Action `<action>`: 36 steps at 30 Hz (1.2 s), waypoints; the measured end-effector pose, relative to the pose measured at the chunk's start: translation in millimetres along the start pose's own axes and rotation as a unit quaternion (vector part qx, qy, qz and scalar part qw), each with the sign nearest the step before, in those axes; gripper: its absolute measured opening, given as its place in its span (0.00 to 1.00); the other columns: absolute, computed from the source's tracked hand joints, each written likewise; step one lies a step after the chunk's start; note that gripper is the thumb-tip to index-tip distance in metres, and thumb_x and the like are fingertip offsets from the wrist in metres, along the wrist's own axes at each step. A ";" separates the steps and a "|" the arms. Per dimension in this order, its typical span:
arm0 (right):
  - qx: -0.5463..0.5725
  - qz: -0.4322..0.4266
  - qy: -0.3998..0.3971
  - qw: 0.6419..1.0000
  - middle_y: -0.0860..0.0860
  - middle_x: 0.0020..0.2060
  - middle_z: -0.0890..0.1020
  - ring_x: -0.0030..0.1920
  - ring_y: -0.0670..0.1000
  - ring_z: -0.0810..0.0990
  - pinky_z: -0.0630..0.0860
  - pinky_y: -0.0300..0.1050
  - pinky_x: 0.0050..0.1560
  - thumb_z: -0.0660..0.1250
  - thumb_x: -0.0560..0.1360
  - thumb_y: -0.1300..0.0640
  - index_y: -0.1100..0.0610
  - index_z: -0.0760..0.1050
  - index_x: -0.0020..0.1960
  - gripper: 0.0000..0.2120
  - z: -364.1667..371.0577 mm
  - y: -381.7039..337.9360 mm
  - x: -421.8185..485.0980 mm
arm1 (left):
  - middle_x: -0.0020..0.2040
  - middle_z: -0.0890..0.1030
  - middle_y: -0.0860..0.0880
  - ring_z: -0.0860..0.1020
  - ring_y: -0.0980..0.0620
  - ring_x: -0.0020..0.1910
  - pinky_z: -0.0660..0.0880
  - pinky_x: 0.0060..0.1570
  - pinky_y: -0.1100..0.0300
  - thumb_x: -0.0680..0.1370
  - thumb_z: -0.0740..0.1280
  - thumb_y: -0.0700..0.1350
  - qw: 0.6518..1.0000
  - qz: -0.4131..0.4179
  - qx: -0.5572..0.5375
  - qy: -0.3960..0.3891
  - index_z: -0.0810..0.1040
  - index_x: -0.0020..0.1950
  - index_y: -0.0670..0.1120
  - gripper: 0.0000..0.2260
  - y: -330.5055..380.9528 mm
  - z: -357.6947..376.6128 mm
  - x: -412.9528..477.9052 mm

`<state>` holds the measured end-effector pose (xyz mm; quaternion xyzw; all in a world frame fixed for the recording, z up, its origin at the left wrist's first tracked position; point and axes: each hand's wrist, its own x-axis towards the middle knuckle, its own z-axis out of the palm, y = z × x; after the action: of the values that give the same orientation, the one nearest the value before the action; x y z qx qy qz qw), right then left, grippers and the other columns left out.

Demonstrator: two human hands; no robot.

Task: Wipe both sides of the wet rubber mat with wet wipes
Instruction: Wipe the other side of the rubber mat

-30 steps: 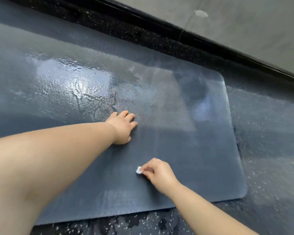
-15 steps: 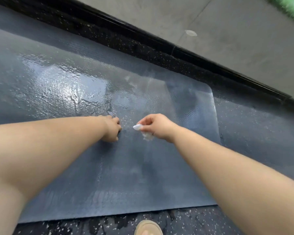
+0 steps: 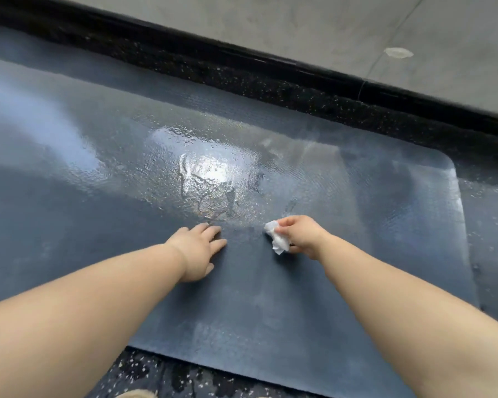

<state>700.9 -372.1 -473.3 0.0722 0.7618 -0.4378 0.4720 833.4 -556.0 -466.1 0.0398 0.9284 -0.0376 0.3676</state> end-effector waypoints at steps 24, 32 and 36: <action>-0.338 -0.257 0.267 0.865 0.57 0.55 0.78 0.58 0.58 0.75 0.67 0.45 0.59 0.63 0.77 0.59 0.56 0.80 0.57 0.11 -2.1 -42.7 92.1 | 0.76 0.35 0.55 0.37 0.51 0.76 0.45 0.72 0.46 0.79 0.49 0.63 0.978 -0.107 -0.162 0.078 0.39 0.76 0.59 0.30 32.0 48.9 17.4; -0.390 -0.401 0.056 0.827 0.54 0.39 0.79 0.39 0.56 0.78 0.71 0.41 0.40 0.68 0.75 0.59 0.54 0.84 0.46 0.06 62.9 63.2 -22.5 | 0.72 0.31 0.60 0.39 0.54 0.76 0.39 0.71 0.47 0.80 0.50 0.58 0.964 -0.099 -0.174 0.176 0.41 0.77 0.56 0.28 28.8 72.5 15.6; -0.341 -0.387 0.024 0.856 0.52 0.41 0.79 0.40 0.46 0.75 0.67 0.29 0.43 0.70 0.73 0.58 0.54 0.84 0.48 0.06 40.4 46.4 -16.0 | 0.74 0.33 0.58 0.39 0.54 0.76 0.37 0.71 0.46 0.80 0.49 0.59 0.963 -0.101 -0.162 0.191 0.41 0.77 0.56 0.28 29.5 75.8 17.2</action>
<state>760.5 -368.9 -495.5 -0.3832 0.8410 -0.2959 0.2413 875.4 -533.3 -534.2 -0.1073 0.9743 0.0845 0.1793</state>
